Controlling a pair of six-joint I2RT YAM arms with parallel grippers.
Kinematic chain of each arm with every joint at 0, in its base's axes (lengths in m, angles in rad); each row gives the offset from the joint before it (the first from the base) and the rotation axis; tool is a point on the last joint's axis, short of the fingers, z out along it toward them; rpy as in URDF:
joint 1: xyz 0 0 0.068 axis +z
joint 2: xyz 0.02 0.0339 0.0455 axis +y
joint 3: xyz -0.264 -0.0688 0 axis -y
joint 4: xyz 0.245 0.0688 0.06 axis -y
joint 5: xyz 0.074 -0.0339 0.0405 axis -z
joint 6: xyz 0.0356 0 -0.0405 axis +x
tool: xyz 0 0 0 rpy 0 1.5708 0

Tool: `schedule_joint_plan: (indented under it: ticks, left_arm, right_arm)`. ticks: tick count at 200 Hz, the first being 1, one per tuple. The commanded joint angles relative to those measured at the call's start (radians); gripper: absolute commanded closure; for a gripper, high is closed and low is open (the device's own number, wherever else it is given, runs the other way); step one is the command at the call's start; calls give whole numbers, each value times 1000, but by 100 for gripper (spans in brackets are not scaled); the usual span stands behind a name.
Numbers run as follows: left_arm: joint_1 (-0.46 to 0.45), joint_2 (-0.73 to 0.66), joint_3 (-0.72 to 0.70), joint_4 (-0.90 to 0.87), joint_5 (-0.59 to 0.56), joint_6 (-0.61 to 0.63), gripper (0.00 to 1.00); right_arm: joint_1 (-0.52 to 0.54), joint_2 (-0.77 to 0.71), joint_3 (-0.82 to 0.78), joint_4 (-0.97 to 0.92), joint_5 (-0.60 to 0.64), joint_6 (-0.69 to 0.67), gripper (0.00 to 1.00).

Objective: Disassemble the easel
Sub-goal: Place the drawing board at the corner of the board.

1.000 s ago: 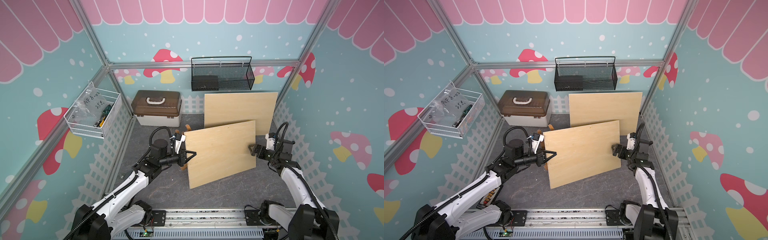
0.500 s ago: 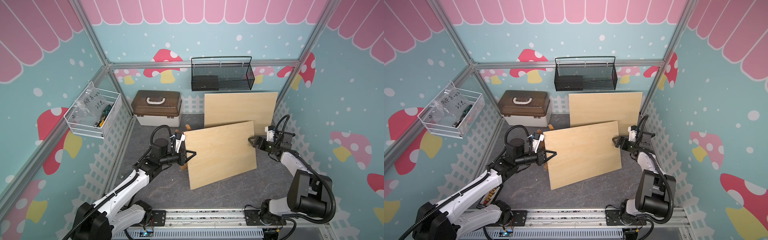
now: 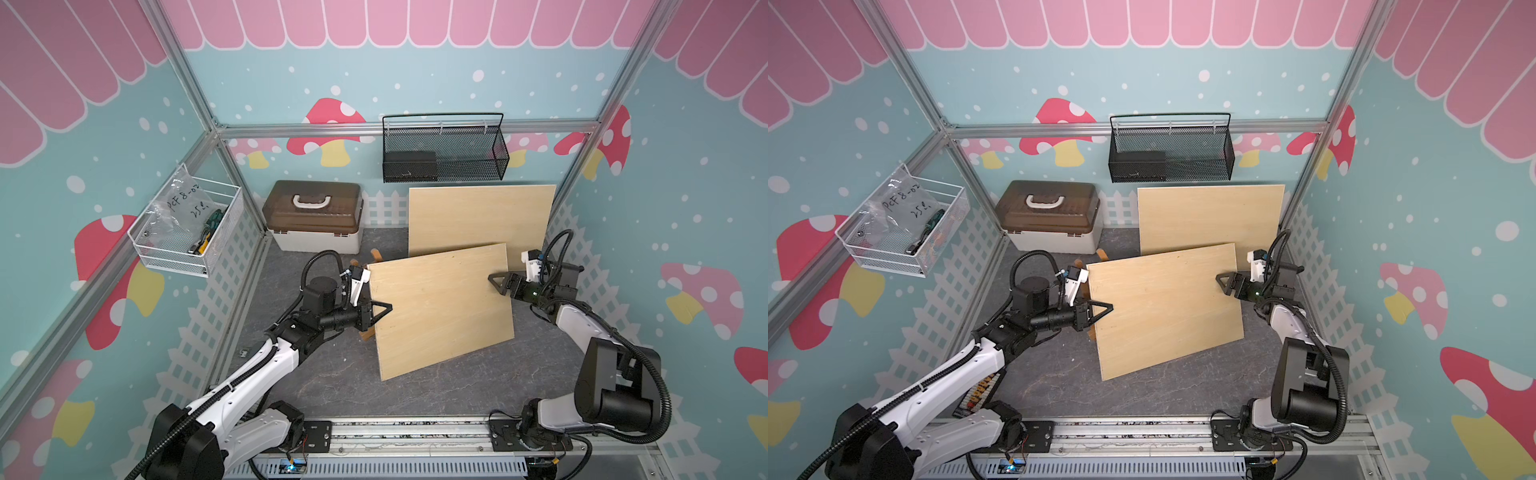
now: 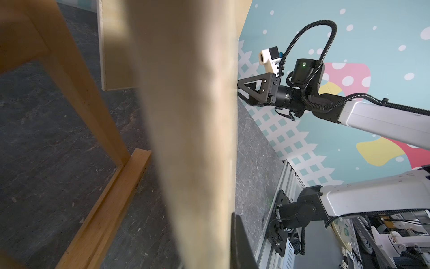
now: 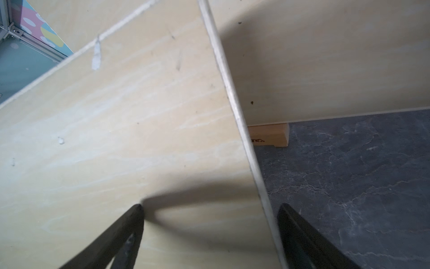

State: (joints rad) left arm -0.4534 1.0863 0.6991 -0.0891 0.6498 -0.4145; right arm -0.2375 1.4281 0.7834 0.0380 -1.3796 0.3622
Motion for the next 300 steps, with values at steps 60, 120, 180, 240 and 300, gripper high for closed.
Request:
schedule_joint_plan:
  ticks: [60, 120, 180, 240, 300]
  left_arm:
    - [-91, 15, -74, -364, -54, 49, 100]
    - [-137, 53, -88, -325, -104, -13, 100]
    - [-171, 127, -70, -255, -78, -61, 100]
    - [-270, 186, -108, -103, -185, -239, 100]
    - [-339, 221, -148, 43, -315, -403, 100]
  right_arm:
    - [41, -320, -162, -190, -10, 36, 9]
    - [-14, -381, -120, -386, 361, 13, 3]
    - [-57, -343, 76, -600, 656, -60, 0]
    - [-50, -406, 77, -648, 469, -62, 1]
    - [27, -528, -6, -603, 345, 43, 3]
